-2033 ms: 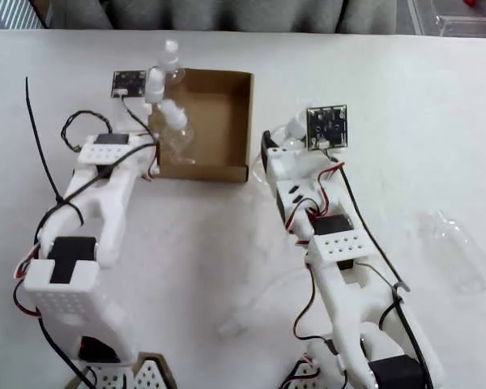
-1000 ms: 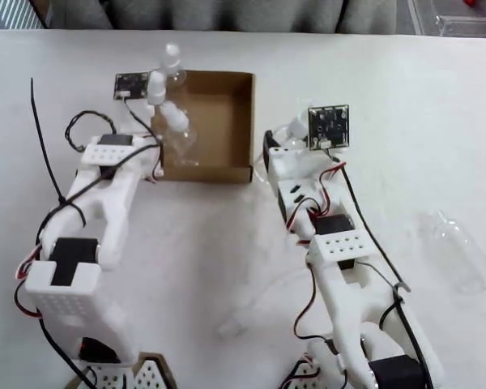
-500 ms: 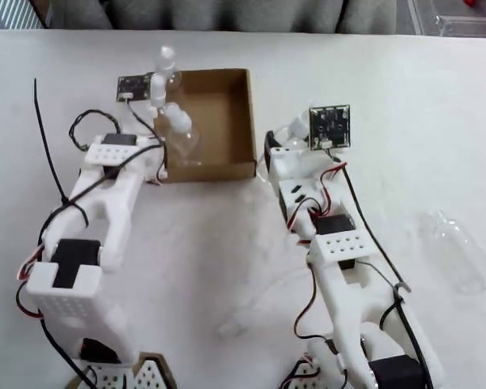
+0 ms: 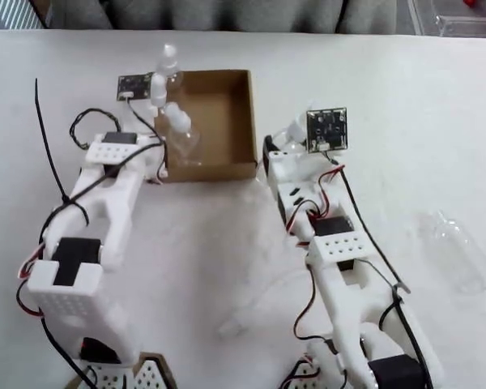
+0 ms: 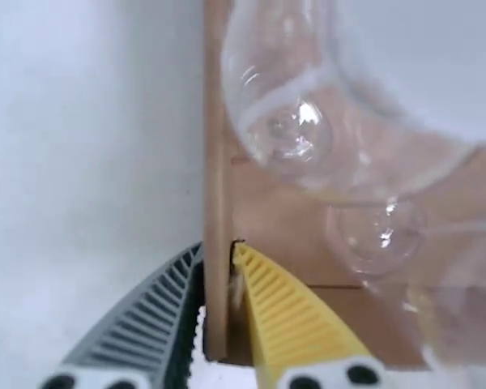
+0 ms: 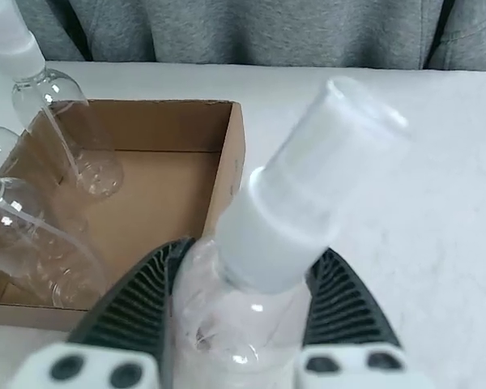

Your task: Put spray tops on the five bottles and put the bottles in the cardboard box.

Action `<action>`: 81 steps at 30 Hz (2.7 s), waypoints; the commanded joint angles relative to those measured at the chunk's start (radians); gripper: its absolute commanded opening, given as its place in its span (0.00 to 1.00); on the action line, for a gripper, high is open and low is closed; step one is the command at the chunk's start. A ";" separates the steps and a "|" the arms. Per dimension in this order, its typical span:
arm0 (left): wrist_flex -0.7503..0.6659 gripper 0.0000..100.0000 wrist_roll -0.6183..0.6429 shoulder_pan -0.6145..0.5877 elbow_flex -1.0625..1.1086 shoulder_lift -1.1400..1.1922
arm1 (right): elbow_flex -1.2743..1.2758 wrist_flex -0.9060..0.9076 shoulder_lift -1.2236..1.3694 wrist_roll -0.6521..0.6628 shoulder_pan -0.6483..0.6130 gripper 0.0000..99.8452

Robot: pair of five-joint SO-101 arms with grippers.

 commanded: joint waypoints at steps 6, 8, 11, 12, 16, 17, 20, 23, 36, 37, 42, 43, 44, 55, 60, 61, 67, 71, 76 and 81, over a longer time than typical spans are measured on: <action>0.028 0.11 0.006 0.036 -0.021 -0.044 | -0.012 0.001 -0.036 -0.002 0.005 0.02; 0.028 0.17 0.008 0.030 -0.020 -0.064 | -0.012 0.001 -0.036 -0.002 0.005 0.02; 0.029 0.21 0.009 0.028 -0.020 -0.079 | -0.012 0.001 -0.036 -0.002 0.005 0.02; 0.029 0.21 0.009 0.028 -0.020 -0.084 | -0.012 0.001 -0.036 -0.002 0.005 0.02; 0.029 0.21 0.009 0.033 -0.020 -0.085 | -0.011 0.001 -0.036 0.000 0.005 0.02; 0.029 0.21 0.009 0.033 -0.020 -0.085 | -0.011 0.001 -0.036 0.000 0.005 0.02; 0.029 0.21 0.009 0.033 -0.023 -0.087 | -0.011 0.001 -0.036 0.000 0.005 0.02; 0.029 0.21 0.009 0.028 -0.028 -0.087 | -0.011 0.001 -0.036 0.000 0.005 0.02; 0.181 0.21 0.008 0.028 -0.144 -0.088 | -0.011 0.001 -0.036 0.000 0.005 0.02; 0.199 0.21 0.008 0.028 -0.163 -0.088 | -0.011 0.001 -0.036 0.000 0.005 0.02; 0.262 0.21 0.008 0.030 -0.218 -0.088 | -0.011 0.001 -0.036 0.000 0.005 0.02; 0.264 0.21 0.008 0.030 -0.219 -0.088 | -0.011 0.001 -0.036 0.000 0.005 0.02; 0.265 0.21 0.008 0.030 -0.219 -0.088 | -0.011 0.001 -0.036 0.000 0.005 0.02; 0.338 0.21 0.008 0.038 -0.213 -0.200 | -0.011 -0.002 -0.036 0.000 0.005 0.02; 0.410 0.21 0.008 0.038 -0.213 -0.312 | -0.011 -0.002 -0.036 0.000 0.005 0.02; 0.431 0.21 0.008 0.038 -0.213 -0.325 | -0.011 -0.002 -0.036 0.000 0.005 0.02; 0.554 0.21 0.008 0.038 -0.212 -0.377 | -0.012 -0.005 -0.036 0.000 0.004 0.02; 0.554 0.21 0.008 0.038 -0.120 -0.463 | -0.028 -0.056 -0.036 0.000 0.004 0.02; 0.428 0.21 0.008 0.038 0.135 -0.682 | -0.029 -0.179 -0.036 0.002 -0.002 0.02; 0.311 0.21 0.008 0.031 0.382 -0.877 | -0.048 -0.286 -0.030 0.002 0.001 0.02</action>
